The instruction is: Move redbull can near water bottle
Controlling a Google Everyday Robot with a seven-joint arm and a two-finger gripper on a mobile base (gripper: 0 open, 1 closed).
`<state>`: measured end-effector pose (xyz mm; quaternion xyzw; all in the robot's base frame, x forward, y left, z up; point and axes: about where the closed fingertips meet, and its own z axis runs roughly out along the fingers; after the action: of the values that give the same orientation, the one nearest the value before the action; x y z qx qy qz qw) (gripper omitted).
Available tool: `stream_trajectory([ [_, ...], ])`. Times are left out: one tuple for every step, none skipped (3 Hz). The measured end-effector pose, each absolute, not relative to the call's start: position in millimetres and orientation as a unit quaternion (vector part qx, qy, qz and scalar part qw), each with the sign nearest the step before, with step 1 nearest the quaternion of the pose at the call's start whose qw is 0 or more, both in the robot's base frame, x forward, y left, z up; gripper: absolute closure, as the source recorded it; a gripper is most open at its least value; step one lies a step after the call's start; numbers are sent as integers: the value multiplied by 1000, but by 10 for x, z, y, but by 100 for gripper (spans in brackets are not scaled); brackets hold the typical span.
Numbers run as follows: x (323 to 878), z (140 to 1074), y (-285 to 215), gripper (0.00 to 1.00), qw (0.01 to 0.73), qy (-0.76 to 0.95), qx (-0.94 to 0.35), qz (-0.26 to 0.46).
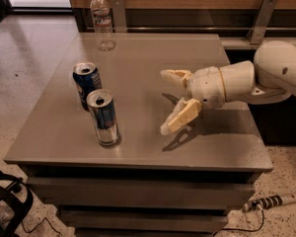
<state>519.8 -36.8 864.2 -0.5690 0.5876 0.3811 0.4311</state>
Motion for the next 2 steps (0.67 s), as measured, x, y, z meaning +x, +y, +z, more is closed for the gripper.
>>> stream_trajectory([
  [5119,8667,-284,0,450,566,-567,394],
  [4965,8713,-136,0,458,552,-570,401],
])
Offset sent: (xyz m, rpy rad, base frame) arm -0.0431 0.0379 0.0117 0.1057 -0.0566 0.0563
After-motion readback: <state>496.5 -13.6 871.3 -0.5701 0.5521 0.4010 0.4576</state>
